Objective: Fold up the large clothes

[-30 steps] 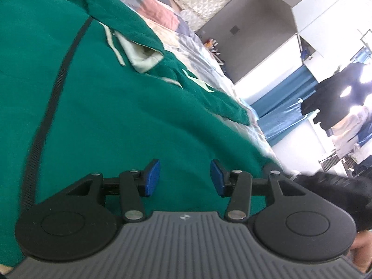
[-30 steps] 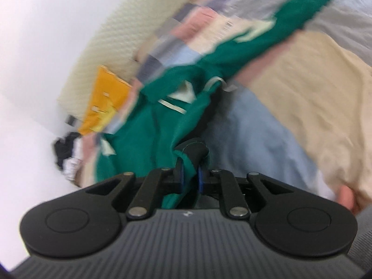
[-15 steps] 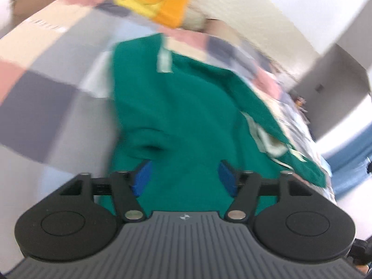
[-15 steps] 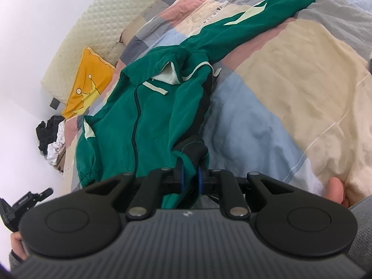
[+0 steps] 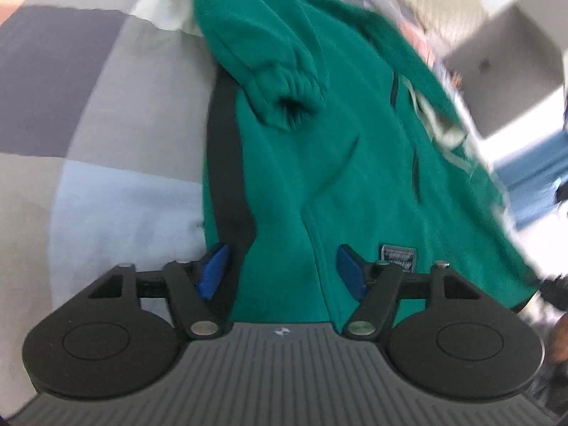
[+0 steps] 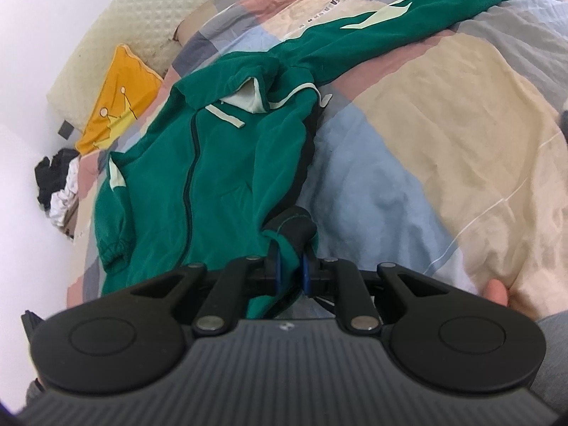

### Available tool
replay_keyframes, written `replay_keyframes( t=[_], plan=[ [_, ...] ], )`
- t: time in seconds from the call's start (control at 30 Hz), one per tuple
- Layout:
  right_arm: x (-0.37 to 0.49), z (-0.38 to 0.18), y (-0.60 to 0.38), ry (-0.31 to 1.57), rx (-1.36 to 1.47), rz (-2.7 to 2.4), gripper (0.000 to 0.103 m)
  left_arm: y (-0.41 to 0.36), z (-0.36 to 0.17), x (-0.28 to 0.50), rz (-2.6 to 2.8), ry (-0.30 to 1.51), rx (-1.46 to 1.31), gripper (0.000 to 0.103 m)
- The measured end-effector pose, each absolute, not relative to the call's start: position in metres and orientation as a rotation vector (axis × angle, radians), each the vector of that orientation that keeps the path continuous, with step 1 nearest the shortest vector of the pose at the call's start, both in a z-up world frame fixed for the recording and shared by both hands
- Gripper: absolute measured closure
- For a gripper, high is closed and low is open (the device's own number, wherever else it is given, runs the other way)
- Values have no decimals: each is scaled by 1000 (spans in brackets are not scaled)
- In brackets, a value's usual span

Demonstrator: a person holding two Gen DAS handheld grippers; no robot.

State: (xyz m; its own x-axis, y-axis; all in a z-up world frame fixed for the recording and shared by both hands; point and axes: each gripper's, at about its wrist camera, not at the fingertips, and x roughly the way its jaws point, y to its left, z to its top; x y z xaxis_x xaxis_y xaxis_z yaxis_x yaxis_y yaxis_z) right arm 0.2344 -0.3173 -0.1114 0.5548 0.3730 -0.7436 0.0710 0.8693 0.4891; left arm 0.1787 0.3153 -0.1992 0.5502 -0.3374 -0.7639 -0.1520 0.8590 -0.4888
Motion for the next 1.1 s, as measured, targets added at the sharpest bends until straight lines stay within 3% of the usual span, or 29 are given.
replay_keyframes(
  t=[0.07,0.13,0.3,0.57,0.9,1.0,1.03,1.1],
  plan=[
    [234,-106,-315,962,453,195,89,307,-197,180,-71,1027,-484,73],
    [233,-101,-315,960,434,212,89,303,-187,177,-64,1015,-467,90],
    [223,-74,-318,918,367,259,89,283,-138,158,-44,941,-487,94],
    [209,-34,-360,862,306,222,89,250,-88,108,-72,925,-605,94],
    [209,-76,-362,1058,276,210,84,220,-110,105,-31,1069,-552,88],
    [206,-80,-356,1086,271,205,80,215,-103,102,-23,1072,-519,64],
    [205,-78,-355,1089,264,200,74,214,-99,101,-23,1063,-504,51],
    [205,-72,-354,1075,244,184,61,214,-86,102,-20,1038,-470,48]
  ],
)
